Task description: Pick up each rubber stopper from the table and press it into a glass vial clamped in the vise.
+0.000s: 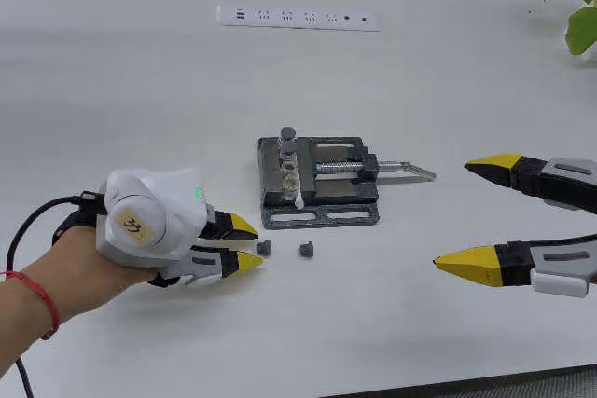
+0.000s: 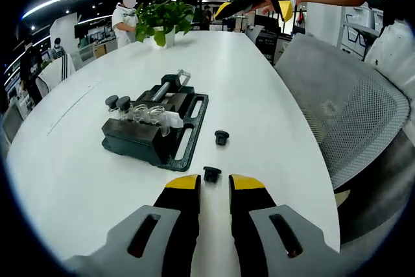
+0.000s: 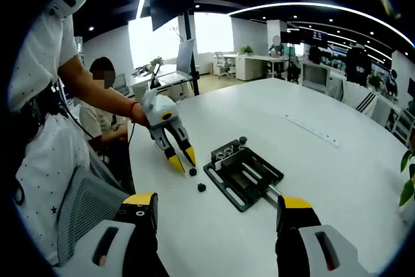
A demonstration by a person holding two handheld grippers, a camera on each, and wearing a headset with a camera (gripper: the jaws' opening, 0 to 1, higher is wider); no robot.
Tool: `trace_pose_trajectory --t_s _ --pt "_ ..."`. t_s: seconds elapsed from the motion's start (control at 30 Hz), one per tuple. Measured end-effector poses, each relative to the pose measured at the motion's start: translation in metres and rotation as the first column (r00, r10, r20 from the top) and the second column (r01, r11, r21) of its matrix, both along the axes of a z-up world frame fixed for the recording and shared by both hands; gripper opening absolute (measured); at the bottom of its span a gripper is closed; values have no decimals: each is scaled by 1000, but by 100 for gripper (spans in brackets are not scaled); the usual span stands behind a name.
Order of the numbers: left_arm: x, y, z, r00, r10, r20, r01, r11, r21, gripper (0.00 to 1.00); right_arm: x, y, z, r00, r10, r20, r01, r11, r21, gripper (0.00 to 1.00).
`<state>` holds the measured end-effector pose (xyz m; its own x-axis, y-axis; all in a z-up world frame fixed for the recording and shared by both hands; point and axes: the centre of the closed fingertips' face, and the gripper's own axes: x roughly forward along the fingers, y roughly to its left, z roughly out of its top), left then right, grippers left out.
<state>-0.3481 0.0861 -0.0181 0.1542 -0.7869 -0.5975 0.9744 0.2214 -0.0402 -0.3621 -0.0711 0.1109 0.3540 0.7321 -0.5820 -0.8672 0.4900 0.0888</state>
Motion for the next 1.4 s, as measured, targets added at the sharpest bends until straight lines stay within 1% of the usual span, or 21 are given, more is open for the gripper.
trace_pose_trajectory --t_s 0.07,0.17,0.43,0.57,0.83,0.93,1.1,1.2,1.37,1.4 --pt "0 -1 4 1000 -2 4 2 1000 1 13 -2 -1 0 1000 -4 -3 4 1000 0 73" --pt "2 0 0 1000 1 4 -1 1000 4 11 -4 -3 1 1000 -12 -5 12 1000 -4 72" --pt "3 -1 -2 1000 -7 13 7 1000 12 7 -4 -6 6 1000 -29 0 29 1000 -4 71" --pt "3 -1 -4 1000 -4 11 4 1000 19 6 -4 -6 8 1000 -31 3 31 1000 1 71" --pt "4 -1 -5 1000 0 10 -1 1000 19 5 -5 -7 5 1000 -21 -10 21 1000 -10 71" --pt "4 -2 -4 1000 1 11 -1 1000 19 4 -5 -8 5 1000 -18 -7 18 1000 -11 71" --pt "3 -3 -4 1000 -4 20 4 1000 19 4 -5 -8 4 1000 -15 -8 15 1000 -11 71" --pt "4 -3 -5 999 -9 31 9 1000 18 4 -6 -8 4 1000 -9 -8 9 1000 -9 72" --pt "5 -3 -5 1000 -1 31 1 1000 13 4 -7 -12 0 1000 1 -12 -1 1000 -17 74" --pt "5 -3 -4 1000 4 25 -4 1000 4 4 -7 -12 -1 1000 4 -15 -5 1000 -20 75"
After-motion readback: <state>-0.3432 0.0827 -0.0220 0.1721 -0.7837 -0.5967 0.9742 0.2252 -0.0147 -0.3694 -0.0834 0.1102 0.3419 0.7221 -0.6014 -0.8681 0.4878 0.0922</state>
